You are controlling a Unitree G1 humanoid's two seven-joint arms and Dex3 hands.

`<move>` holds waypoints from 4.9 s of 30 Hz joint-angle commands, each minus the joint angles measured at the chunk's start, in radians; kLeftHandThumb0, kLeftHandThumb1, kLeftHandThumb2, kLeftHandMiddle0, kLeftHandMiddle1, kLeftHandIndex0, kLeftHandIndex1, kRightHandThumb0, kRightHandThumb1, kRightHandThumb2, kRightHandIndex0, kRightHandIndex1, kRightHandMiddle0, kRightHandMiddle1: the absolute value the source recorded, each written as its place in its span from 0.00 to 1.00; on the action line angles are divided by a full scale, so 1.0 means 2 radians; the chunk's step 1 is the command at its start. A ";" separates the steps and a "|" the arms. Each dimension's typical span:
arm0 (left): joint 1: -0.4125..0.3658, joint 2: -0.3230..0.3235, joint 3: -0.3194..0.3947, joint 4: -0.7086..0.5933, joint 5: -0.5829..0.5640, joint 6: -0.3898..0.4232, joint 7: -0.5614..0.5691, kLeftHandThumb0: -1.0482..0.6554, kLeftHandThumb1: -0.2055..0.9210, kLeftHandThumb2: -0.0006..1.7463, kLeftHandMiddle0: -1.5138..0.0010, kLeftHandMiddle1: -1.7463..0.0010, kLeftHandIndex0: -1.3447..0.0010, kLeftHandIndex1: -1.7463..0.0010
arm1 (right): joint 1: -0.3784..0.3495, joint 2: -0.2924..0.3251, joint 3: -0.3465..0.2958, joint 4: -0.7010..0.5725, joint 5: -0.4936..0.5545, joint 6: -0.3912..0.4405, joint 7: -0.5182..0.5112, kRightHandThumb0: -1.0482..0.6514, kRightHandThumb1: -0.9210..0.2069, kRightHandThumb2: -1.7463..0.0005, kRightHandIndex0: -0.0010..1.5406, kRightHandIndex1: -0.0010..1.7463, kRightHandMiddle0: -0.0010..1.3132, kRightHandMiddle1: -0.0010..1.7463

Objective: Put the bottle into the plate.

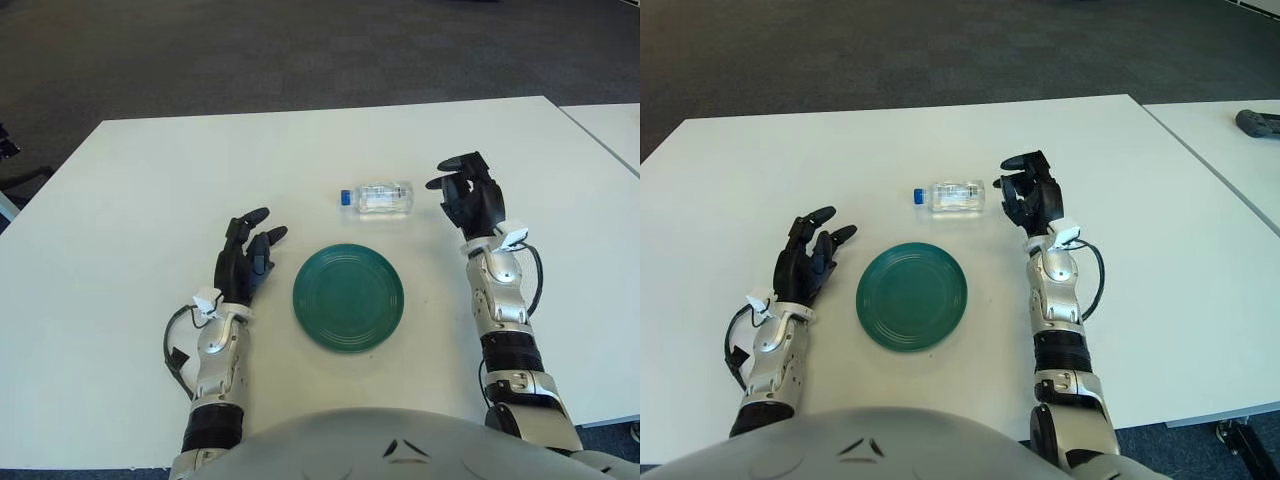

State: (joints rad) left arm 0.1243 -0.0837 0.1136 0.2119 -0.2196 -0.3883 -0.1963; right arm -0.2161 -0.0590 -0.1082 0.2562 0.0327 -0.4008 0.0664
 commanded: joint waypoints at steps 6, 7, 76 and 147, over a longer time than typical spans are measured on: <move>-0.012 0.002 -0.002 0.015 0.005 -0.012 0.001 0.18 1.00 0.36 0.67 0.52 0.86 0.36 | -0.030 -0.053 0.029 0.019 -0.145 -0.048 -0.063 0.61 0.00 0.78 0.26 0.85 0.14 0.91; -0.013 0.002 -0.002 0.017 0.005 -0.013 0.001 0.18 1.00 0.36 0.67 0.52 0.86 0.36 | -0.037 -0.068 0.038 0.019 -0.183 -0.045 -0.079 0.61 0.00 0.77 0.26 0.84 0.14 0.93; -0.016 -0.012 -0.016 0.030 0.012 -0.054 0.007 0.13 1.00 0.37 0.68 0.53 0.87 0.34 | -0.290 -0.159 0.306 0.287 -0.427 -0.017 -0.057 0.00 0.00 0.53 0.00 0.00 0.00 0.00; 0.023 -0.033 -0.085 -0.051 0.022 -0.027 0.084 0.15 1.00 0.35 0.68 0.52 0.87 0.35 | -0.292 -0.063 0.337 0.453 -0.394 0.001 -0.166 0.00 0.00 0.77 0.16 0.03 0.00 0.36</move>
State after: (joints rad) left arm 0.1658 -0.1131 -0.0536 0.1220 -0.1756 -0.4395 -0.0354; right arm -0.8142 -0.1944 0.5728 1.1357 -0.7722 -0.3939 -0.2657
